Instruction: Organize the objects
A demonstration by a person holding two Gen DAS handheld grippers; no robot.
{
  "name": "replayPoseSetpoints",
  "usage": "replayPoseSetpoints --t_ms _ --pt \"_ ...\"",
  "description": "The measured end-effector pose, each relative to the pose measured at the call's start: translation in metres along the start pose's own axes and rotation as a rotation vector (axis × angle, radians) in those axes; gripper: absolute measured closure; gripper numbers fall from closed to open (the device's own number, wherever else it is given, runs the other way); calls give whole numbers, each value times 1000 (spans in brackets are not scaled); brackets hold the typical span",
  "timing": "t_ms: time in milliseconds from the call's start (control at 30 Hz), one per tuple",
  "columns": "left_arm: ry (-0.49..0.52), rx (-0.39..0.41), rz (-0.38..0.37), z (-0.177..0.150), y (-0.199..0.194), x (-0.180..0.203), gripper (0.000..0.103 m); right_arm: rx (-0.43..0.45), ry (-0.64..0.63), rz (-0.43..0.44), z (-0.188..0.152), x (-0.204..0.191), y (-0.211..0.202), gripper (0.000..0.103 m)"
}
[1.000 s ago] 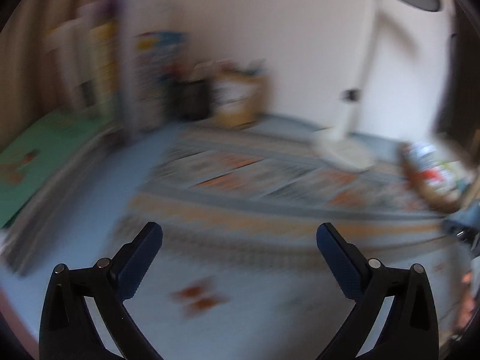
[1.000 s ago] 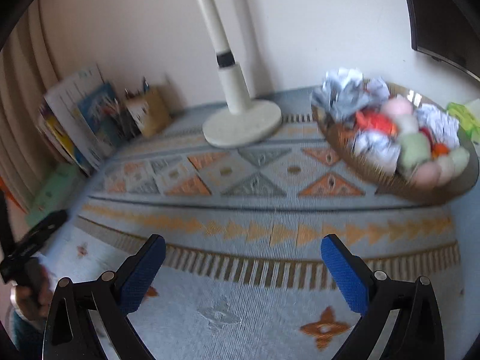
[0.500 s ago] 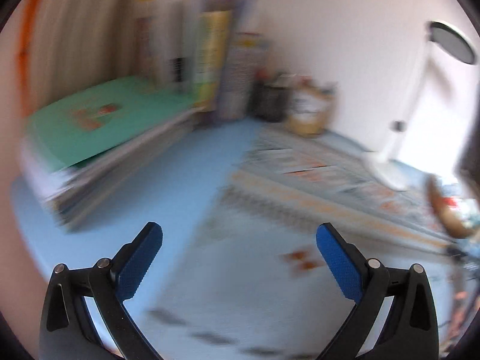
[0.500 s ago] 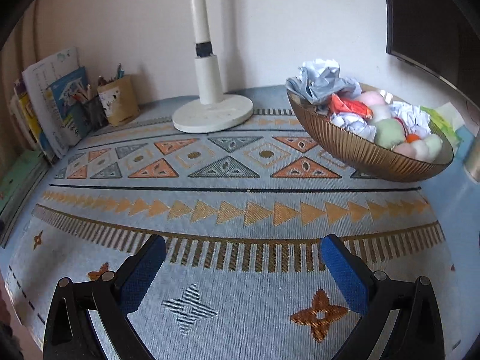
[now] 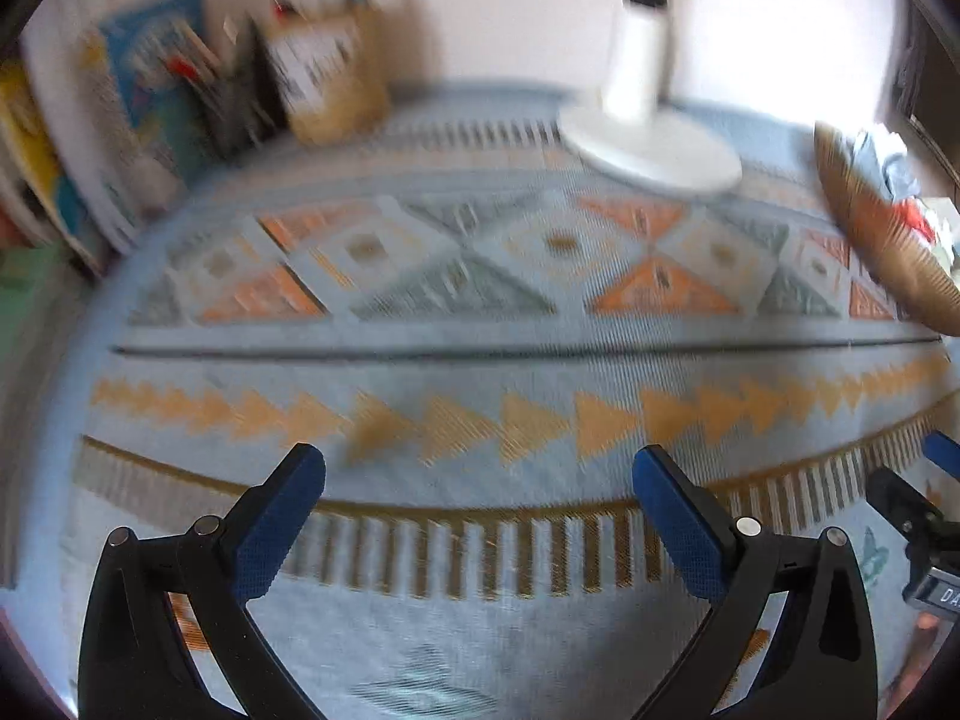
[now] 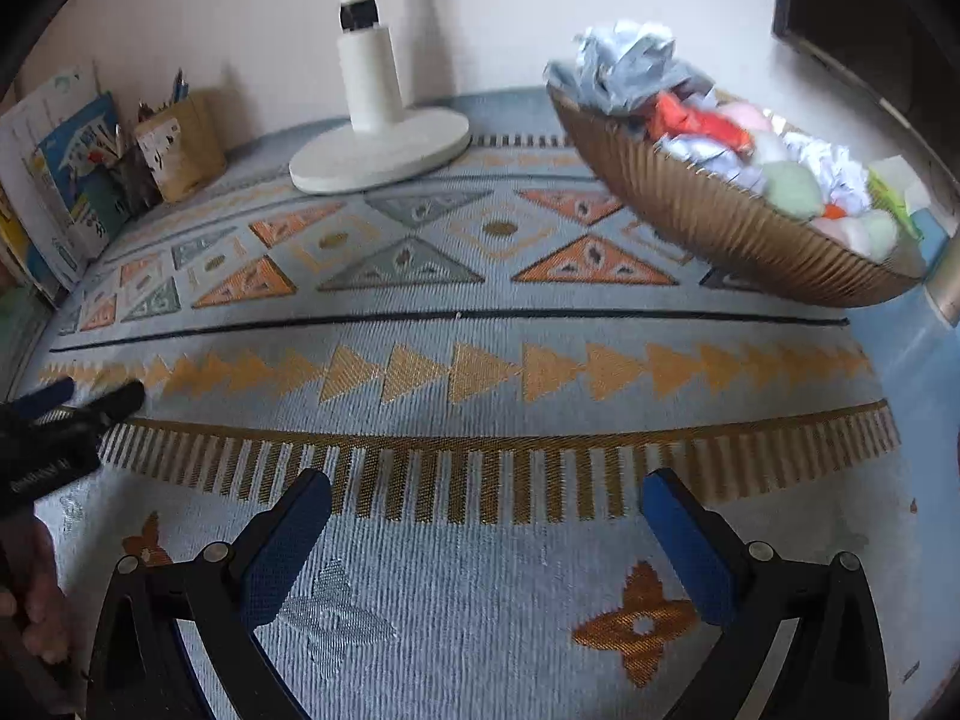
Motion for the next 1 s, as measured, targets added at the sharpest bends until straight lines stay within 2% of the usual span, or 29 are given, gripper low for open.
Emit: replayPoseSetpoints --t_ms 67,133,333,1000 --pt "-26 53 24 6 -3 -5 1 -4 -25 46 4 -8 2 0" --pt "-45 27 33 6 3 -8 0 -7 -37 63 9 -14 4 0" --pt "-60 32 51 6 4 -8 0 -27 -52 -26 12 -14 14 0" --pt "-60 45 50 5 5 -11 0 25 1 -53 4 -10 7 0"
Point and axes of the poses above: each gripper's, at about its wrist camera, not at the fingertips, and y roughly the way its jaws point, x to its right, z to its top, the point moved 9 cm from there along y, roughly the way its jaws point, and after that the axes turned 2 degrees about -y, right-handed, at the moved point
